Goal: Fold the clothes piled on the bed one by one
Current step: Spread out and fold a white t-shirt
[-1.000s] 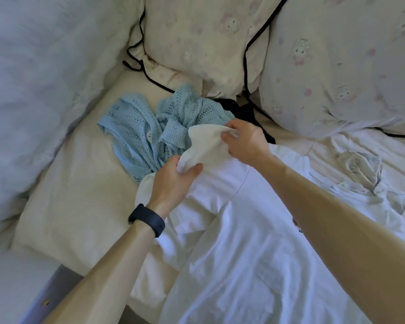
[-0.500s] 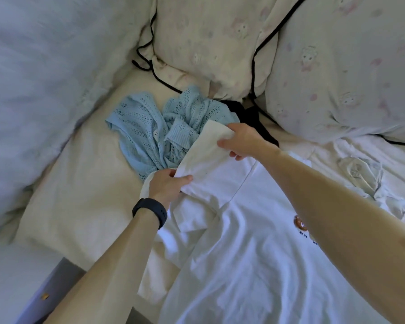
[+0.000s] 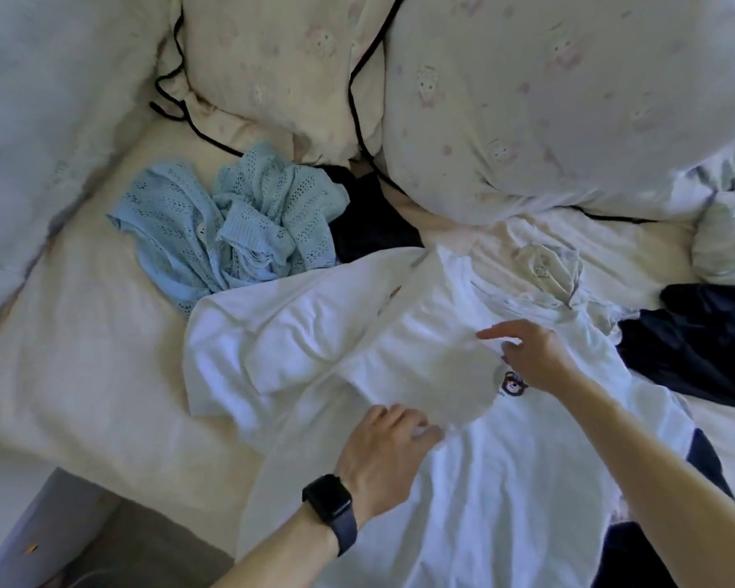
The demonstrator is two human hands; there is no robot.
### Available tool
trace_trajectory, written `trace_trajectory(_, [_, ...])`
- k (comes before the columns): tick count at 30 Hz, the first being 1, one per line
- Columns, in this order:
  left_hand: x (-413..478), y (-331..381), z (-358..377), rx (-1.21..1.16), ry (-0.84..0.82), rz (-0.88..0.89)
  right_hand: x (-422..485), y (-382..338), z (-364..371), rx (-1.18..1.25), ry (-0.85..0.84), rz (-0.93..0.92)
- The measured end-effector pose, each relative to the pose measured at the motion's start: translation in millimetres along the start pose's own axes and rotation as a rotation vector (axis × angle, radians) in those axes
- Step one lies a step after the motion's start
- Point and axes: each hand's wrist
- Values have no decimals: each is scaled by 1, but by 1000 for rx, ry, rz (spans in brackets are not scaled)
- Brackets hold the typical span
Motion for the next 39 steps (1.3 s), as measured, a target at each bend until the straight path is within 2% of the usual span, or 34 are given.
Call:
trace_trajectory(2, [-10, 5, 18, 86, -139, -3, 0, 25, 4, -62, -21, 86])
trace_trajectory(6, [-6, -21, 15, 180, 25, -343, 15, 27, 26, 143, 123, 75])
trace_trajectory(9, [6, -48, -2, 246, 31, -513, 29, -2, 41, 303, 108, -36])
trace_trajectory(11, [15, -62, -9, 196, -38, -547, 43, -24, 45, 256, 100, -63])
trace_trajectory(13, [18, -72, -13, 133, -105, -567, 60, -42, 46, 106, 63, -29])
trace_trajectory(15, [15, -84, -16, 25, -28, -665, 76, -58, 44, 164, 50, -15])
trace_trajectory(18, [9, -104, -25, -193, 208, -818, 98, -79, 39, 508, 95, -62])
trace_trajectory(20, [7, -114, -24, -263, 243, -818, 112, -98, 39, 595, 115, -85])
trace_trajectory(23, [5, -125, -14, -373, 83, -840, 130, -112, 48, 581, 28, -71])
trace_trajectory(25, [5, -132, -11, -466, -15, -875, 134, -110, 54, 490, -41, -40])
trace_trajectory(27, [9, -139, -13, -589, -44, -947, 137, -105, 59, 327, 5, -28])
trace_trajectory(29, [18, -144, -16, -700, -79, -975, 138, -105, 60, 273, 54, 5])
trace_trajectory(31, [26, -148, -18, -683, -124, -944, 141, -108, 62, 279, 48, -32])
trace_trajectory(36, [29, -146, -16, -449, -129, -936, 132, -115, 61, 547, 55, -62])
trace_trajectory(37, [30, -144, -17, -420, -145, -932, 122, -111, 61, 562, 74, -44])
trace_trajectory(39, [36, -139, -22, -419, -153, -928, 92, -92, 66, 526, 219, 2])
Point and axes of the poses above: each hand's wrist, its own x-axis towards the middle knuckle, its own z-axis out of the palm, y = z × x, and after that the axes turned 2 degrees about -z, right-handed
